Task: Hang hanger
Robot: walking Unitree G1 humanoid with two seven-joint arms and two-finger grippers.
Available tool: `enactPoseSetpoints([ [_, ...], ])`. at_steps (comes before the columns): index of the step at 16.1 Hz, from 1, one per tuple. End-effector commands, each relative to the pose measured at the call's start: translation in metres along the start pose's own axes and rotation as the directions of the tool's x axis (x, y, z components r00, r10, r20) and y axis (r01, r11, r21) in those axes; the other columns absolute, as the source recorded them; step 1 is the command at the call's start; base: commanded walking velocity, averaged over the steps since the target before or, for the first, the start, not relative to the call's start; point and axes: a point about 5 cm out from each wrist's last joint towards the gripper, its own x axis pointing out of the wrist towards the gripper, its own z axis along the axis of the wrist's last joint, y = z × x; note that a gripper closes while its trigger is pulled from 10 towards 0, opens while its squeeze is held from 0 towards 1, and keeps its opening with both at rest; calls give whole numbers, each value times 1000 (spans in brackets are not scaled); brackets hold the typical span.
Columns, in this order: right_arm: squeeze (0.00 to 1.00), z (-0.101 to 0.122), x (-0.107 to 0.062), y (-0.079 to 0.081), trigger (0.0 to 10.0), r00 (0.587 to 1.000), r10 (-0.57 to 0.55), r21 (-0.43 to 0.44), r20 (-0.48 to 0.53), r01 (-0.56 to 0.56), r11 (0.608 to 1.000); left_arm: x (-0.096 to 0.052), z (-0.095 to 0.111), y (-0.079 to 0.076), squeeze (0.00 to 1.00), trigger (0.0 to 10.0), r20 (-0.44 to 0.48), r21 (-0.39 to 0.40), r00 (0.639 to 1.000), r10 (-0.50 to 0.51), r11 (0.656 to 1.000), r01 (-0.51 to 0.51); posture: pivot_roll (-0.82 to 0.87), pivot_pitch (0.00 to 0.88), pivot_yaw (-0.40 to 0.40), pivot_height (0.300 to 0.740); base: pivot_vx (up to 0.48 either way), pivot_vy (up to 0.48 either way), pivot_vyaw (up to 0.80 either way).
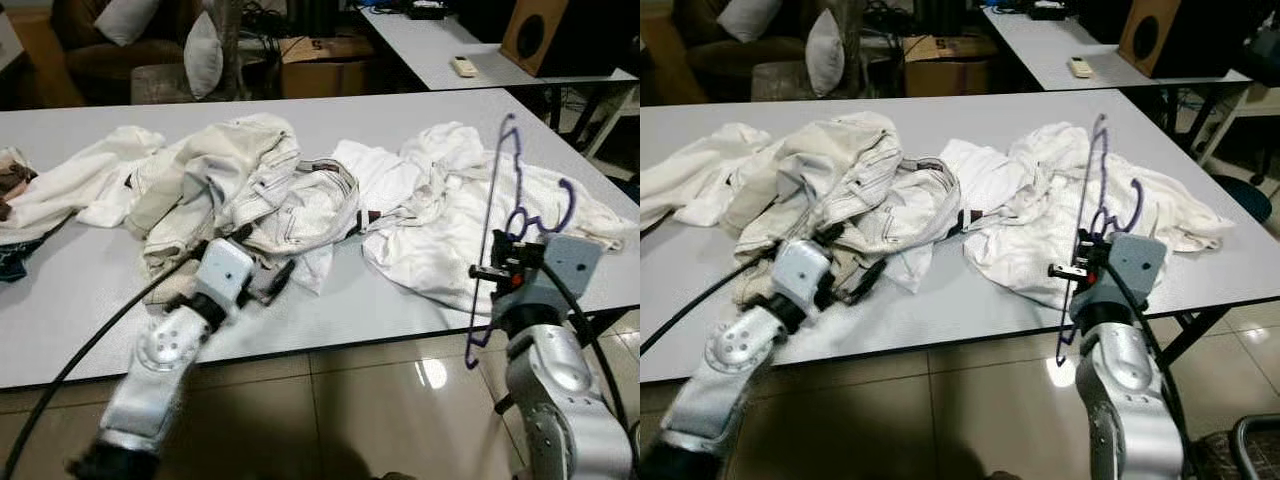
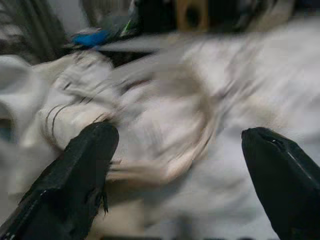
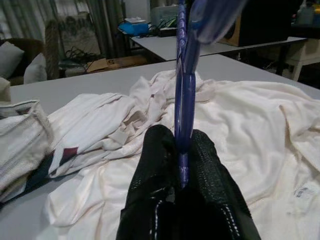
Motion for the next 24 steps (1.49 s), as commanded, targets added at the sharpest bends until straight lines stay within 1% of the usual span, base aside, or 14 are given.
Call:
enactPoseSetpoints([
  [1,0,4,3,3,10000,1000,11,1,21,-11,1000,-2,8,-7,0,10000,61,-116,997,-36,992,43,-103,13,-22,740,0,0,0],
  [2,0,4,4,5,10000,1000,14,2,22,-14,1000,-5,14,-14,55,10000,113,-193,991,-69,977,90,-101,20,-19,740,0,0,0],
  [3,0,5,4,6,10000,1000,17,4,24,-17,1000,-8,18,-17,1000,10000,147,-221,985,-95,967,126,-98,21,-19,740,0,0,0],
  [5,0,4,4,8,10000,999,19,20,29,-20,1000,-14,30,-22,1000,10000,191,-219,968,-165,954,206,-84,23,-17,740,0,0,0],
  [7,0,2,5,9,10000,999,24,28,28,-25,999,-8,20,-8,1000,10000,72,-130,996,-50,990,59,-76,22,-22,740,0,0,0],
  [8,0,1,6,9,10000,999,24,26,24,-24,999,-5,11,0,1000,10000,0,-123,999,32,992,-32,-70,21,-31,740,0,0,0],
  [9,0,1,7,8,10000,999,24,22,22,-25,999,-5,11,1,1000,10000,11,-152,996,89,985,-86,-72,21,-32,740,0,0,0],
  [13,0,1,9,10,10000,999,27,24,27,-28,999,-7,4,-8,976,10000,-33,-200,996,82,976,-87,-67,17,-36,740,0,0,0],
  [14,0,0,10,13,10000,999,33,28,29,-34,999,-4,-1,-8,27,10000,-61,-212,996,67,974,-78,-65,13,-33,740,0,0,0],
  [18,0,0,10,14,10000,999,32,36,31,-33,999,5,-3,-17,0,10000,-84,-251,996,-34,968,12,-62,8,-22,740,0,0,0],
  [21,0,0,10,15,10000,999,25,43,36,-26,999,22,-12,-8,0,10000,-151,-238,988,18,970,-54,-63,9,-19,740,0,0,0],
  [22,0,-1,10,15,10000,999,24,44,35,-25,999,29,-12,-5,0,8667,-155,-258,988,19,964,-59,-62,10,-18,740,0,0,0],
  [23,0,-1,10,15,10000,999,22,45,35,-24,999,34,-13,-4,0,5765,-180,-261,984,12,964,-59,-63,10,-16,740,0,0,0],
  [24,0,-1,10,15,10000,999,20,46,36,-22,999,38,-16,-4,0,4941,-220,-238,976,7,969,-61,-66,11,-12,740,0,0,0],
])
